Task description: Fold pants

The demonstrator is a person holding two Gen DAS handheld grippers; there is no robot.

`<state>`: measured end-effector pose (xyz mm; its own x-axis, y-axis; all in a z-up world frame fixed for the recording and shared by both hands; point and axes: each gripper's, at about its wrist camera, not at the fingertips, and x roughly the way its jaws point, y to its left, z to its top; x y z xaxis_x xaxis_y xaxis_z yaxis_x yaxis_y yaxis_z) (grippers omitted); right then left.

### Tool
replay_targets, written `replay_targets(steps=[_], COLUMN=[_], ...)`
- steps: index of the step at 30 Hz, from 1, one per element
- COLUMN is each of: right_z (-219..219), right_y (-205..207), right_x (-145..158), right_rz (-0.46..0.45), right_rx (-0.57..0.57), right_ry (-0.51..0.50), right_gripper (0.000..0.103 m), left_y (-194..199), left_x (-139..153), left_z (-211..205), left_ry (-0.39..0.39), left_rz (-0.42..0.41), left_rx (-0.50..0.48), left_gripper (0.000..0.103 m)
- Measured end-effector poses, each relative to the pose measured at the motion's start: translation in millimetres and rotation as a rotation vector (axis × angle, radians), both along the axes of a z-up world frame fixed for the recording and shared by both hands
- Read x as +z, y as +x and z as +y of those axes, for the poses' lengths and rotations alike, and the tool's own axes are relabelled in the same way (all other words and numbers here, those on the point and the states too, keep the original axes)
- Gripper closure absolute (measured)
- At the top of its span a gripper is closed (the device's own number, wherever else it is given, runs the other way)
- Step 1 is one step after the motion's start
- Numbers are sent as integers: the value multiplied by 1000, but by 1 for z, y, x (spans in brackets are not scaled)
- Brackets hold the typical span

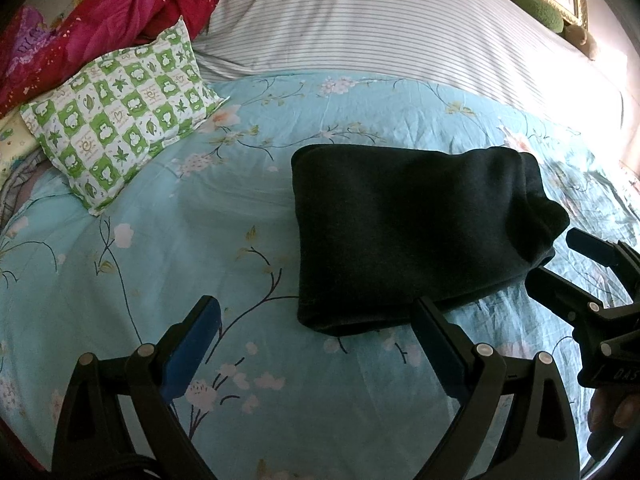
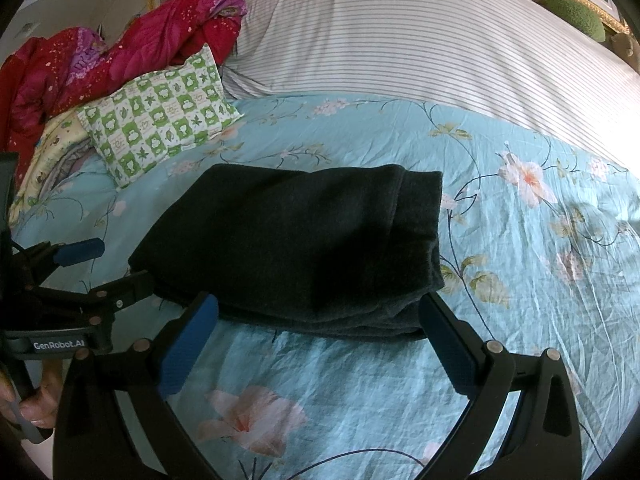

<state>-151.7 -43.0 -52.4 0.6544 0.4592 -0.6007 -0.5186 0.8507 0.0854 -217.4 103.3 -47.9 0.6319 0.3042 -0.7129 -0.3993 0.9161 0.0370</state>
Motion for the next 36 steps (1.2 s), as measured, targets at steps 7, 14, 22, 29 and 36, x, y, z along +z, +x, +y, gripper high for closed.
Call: replay_targets(steps=[7,14,22,29,36], right_z=[1,0,0,-1,-3], right_y=[0,1,0,1,2], right_x=[1,1,3,7,8], right_rz=[-2,1,-9,-21,-22], right_rx=[3,2,2,1,3], right_ry=[-2,-3,2,8,10], right_gripper=[3,3,3,3,3], left_y=[1,2,2,1,0], left_x=[0,1,4,7,8], left_z=[1,0,0,-1,-2], left_ry=[-3,0,1,3,13], left_rz=[0,-3,-12,-21,-25], left_rx=[2,0,0,1,6], left_gripper=[7,7,7,7,7])
